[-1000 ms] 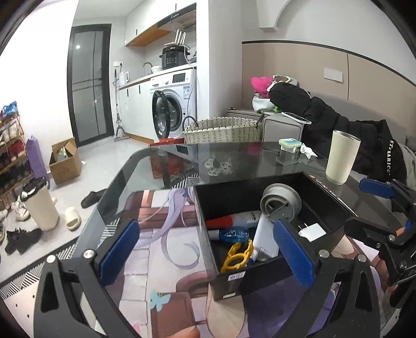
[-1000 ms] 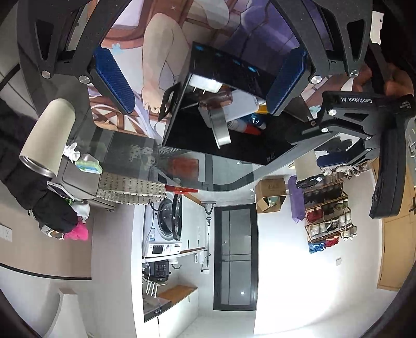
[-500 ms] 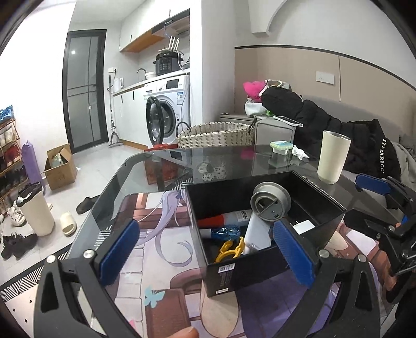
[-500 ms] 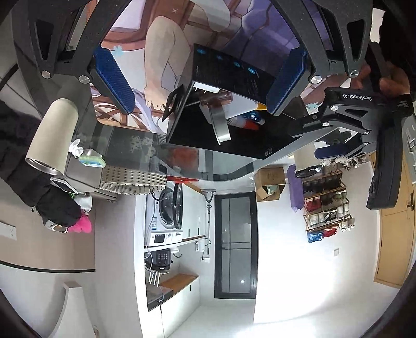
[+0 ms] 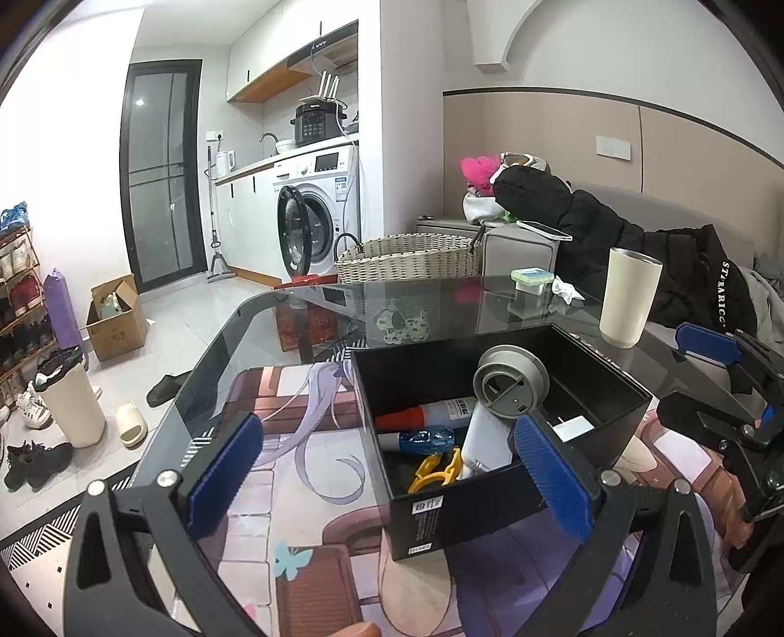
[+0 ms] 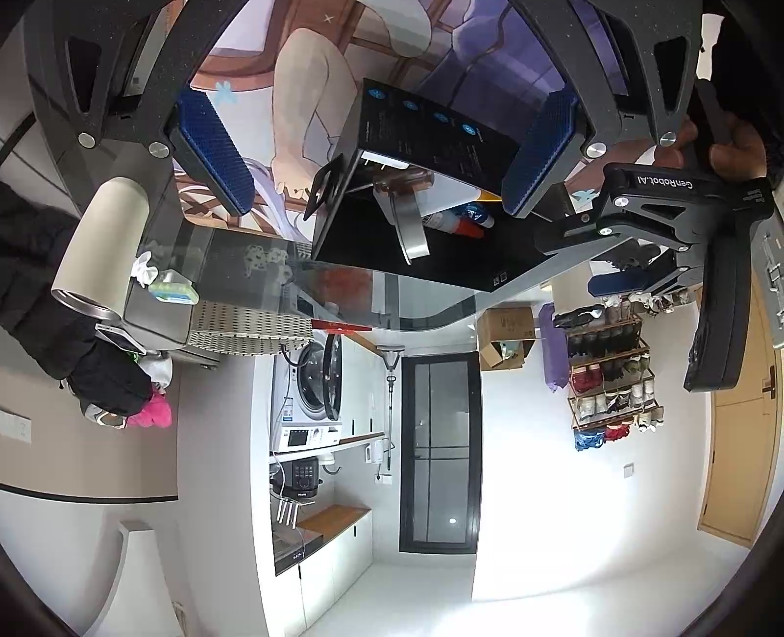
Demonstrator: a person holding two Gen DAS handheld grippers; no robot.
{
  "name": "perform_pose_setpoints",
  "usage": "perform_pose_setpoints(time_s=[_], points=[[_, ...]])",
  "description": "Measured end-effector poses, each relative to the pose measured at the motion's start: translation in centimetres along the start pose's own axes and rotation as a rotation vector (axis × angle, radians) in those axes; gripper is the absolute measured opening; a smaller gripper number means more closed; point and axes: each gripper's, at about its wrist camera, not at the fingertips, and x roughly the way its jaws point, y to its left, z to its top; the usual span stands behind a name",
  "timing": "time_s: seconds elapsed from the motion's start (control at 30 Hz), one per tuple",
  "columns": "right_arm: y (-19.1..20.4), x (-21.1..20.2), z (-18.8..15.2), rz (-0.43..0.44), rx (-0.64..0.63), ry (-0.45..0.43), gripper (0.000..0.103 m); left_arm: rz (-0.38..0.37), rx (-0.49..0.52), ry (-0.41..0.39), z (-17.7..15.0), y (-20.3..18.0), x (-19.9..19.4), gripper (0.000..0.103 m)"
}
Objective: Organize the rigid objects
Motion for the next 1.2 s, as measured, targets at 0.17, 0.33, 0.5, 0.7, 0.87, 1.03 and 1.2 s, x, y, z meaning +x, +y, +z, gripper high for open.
perform_pose_setpoints(time_s=[0.17, 0.33, 0.5, 0.7, 0.87, 1.03, 1.2], points=[[0.02, 0.00, -0.03, 0.000, 0.001, -0.003, 0.103, 0.001, 0.001, -0.005, -0.01, -0.03, -0.02, 0.103], [0.11, -0.01, -0.05, 0.005, -0.007, -0.002, 0.103, 0.001, -0.001, -0.004, -0.02, 0.00, -0.02, 0.103], [0.27, 0.08, -0.05, 0.007, -0.013, 0.000, 0.103, 0.001, 0.003, -0.007, -0.01, -0.01, -0.05, 0.103], [0.23, 0.10, 0.04, 0.007, -0.011, 0.000, 0.103, 0.002, 0.002, -0.006, -0.02, -0.04, -0.04, 0.103], [0.19, 0.13, 0.05, 0.008, -0.010, -0.001, 0.103, 0.002, 0.001, -0.006, -0.02, -0.03, -0.05, 0.103], [0.21, 0.09, 0.05, 0.007, -0.011, -0.001, 0.103, 0.001, 0.000, -0.006, -0.02, -0.04, -0.06, 0.103], [0.20, 0.11, 0.06, 0.007, -0.010, -0.001, 0.103, 0.002, 0.001, -0.006, -0.02, -0.04, -0.03, 0.103]])
